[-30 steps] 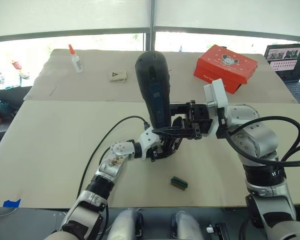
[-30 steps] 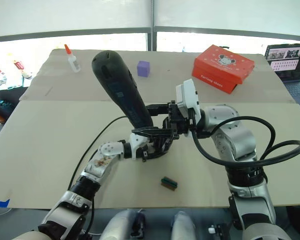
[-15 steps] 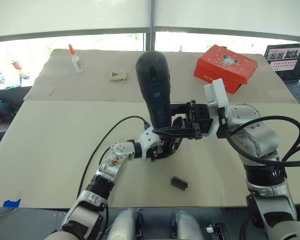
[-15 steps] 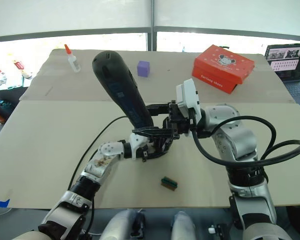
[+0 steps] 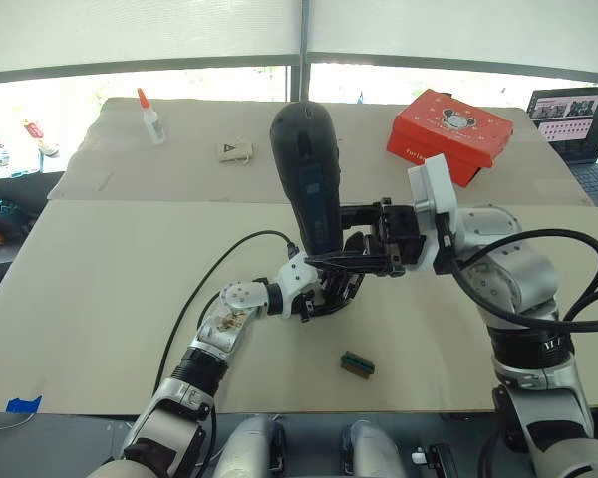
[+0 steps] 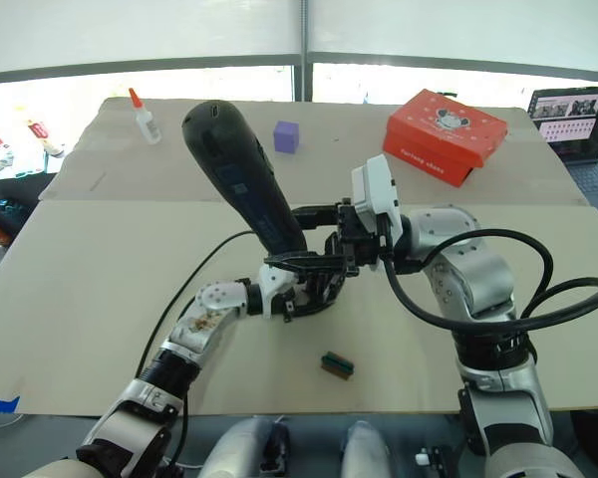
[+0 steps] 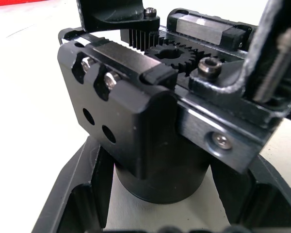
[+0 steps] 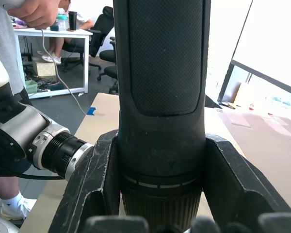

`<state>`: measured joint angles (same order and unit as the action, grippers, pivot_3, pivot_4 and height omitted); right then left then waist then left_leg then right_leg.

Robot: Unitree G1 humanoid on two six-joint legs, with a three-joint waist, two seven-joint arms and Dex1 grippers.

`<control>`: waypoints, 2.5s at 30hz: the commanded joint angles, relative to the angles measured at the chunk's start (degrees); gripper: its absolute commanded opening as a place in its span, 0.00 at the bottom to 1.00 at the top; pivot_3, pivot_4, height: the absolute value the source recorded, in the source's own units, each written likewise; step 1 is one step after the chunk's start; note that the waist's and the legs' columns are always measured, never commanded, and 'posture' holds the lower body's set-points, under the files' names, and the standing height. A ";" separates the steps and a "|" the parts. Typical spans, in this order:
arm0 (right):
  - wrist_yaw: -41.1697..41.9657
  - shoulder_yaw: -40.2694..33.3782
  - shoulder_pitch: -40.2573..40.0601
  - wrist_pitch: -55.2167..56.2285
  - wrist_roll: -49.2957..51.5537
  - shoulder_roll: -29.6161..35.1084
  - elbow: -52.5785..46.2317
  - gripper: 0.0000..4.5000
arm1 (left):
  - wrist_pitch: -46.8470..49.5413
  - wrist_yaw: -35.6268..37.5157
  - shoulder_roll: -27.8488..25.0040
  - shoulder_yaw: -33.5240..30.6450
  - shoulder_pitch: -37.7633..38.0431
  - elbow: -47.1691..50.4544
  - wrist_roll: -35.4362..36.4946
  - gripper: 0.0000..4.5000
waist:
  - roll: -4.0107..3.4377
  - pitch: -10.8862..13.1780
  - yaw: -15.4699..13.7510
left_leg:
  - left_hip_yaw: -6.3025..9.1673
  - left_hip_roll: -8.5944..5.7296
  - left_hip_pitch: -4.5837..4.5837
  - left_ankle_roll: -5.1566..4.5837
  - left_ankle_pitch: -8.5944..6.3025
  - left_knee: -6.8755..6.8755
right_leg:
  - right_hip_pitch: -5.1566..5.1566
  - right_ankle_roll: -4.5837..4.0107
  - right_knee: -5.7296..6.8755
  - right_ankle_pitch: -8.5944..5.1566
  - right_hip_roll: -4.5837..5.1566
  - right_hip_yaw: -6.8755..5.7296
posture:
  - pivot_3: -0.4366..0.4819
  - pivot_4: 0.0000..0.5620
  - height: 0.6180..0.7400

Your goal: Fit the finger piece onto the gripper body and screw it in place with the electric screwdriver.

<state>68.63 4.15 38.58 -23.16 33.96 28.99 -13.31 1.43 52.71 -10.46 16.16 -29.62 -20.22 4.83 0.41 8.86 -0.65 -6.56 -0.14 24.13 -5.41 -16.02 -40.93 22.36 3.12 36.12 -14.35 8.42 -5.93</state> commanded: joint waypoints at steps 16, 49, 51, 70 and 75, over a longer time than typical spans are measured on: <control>-0.34 -0.66 1.15 0.86 1.14 -0.61 -1.28 0.43 | -0.60 -0.31 0.24 -0.92 -0.87 1.59 1.02 0.52 | 0.00 0.00 0.00 | 0.00 0.00 0.00 0.00 0.00 0.00 | 0.00 0.00 0.00 0.00 0.00 0.00 | 0.48 0.27 1.00; -7.19 -2.16 -4.71 1.09 0.55 -1.13 0.83 0.43 | -0.61 0.36 -0.51 -1.20 -1.99 0.49 1.15 0.52 | -0.01 -0.01 0.00 | 0.00 0.00 -0.09 0.01 0.01 0.00 | -0.08 0.00 0.01 0.00 0.00 0.01 | 0.48 0.27 1.00; -7.77 -2.26 -5.22 0.76 0.95 -1.19 0.29 0.43 | -0.68 0.40 -0.47 -1.23 -2.22 0.26 1.14 0.52 | -0.01 -0.01 -0.02 | 0.00 0.01 -0.10 0.01 0.01 0.00 | -0.09 0.00 0.02 0.00 0.00 0.01 | 0.48 0.27 1.00; -15.77 -3.57 -12.09 2.36 -1.35 -3.49 1.69 0.43 | -0.79 1.04 -1.14 -1.30 -2.41 0.36 1.04 0.52 | -0.03 -0.04 0.00 | -0.01 0.02 -0.31 0.03 0.01 0.01 | -0.20 0.00 0.01 0.00 0.00 0.10 | 0.48 0.27 1.00; -16.51 -2.89 -12.70 2.34 -1.92 -3.10 2.30 0.43 | -0.87 1.20 -1.25 -1.25 -2.53 0.23 1.00 0.52 | -0.03 -0.05 0.05 | -0.04 0.04 -0.36 0.03 0.01 0.01 | -0.20 -0.01 0.01 0.00 0.00 0.14 | 0.48 0.27 1.00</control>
<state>54.39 1.22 27.87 -19.27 35.31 24.60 -14.54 1.53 53.53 -11.45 16.17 -30.80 -21.93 4.71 0.38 8.81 -0.60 -6.60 -0.10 23.77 -5.38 -16.01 -40.92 22.16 3.11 36.12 -14.35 8.42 -5.78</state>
